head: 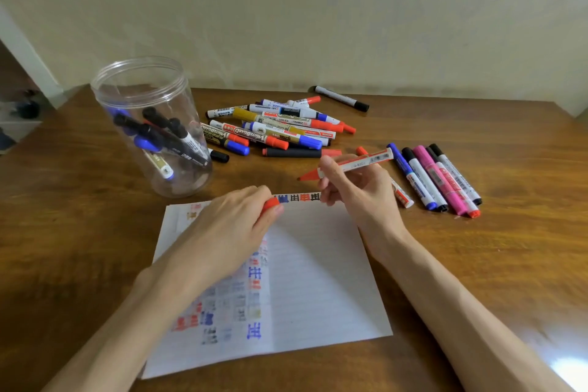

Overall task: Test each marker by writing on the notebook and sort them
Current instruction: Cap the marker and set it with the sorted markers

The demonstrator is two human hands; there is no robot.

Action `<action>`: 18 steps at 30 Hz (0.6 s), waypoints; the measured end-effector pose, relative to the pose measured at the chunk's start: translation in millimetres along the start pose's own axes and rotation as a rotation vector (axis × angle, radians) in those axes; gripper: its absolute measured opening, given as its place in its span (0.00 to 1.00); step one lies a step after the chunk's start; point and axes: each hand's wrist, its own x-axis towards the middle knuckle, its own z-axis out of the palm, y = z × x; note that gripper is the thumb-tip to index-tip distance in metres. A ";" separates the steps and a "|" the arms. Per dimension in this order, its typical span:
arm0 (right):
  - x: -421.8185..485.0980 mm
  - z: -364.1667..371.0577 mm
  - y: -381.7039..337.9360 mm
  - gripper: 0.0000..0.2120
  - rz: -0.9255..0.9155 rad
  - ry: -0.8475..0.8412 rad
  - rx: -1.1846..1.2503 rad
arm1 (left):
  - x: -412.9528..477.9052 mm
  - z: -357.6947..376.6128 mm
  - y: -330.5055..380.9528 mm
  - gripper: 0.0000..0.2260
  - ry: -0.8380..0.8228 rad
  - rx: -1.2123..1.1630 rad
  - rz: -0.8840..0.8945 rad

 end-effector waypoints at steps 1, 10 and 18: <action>-0.1 0.4 0.4 0.15 0.016 -0.006 0.008 | -4.1 3.9 -0.2 0.12 0.018 0.055 -0.007; -2.3 14.7 -4.5 0.05 0.126 0.069 -0.030 | -15.9 26.7 -14.7 0.12 0.124 0.158 0.004; -3.0 50.4 -14.5 0.08 0.281 0.149 0.173 | -16.7 28.0 -16.6 0.19 0.258 -0.095 -0.002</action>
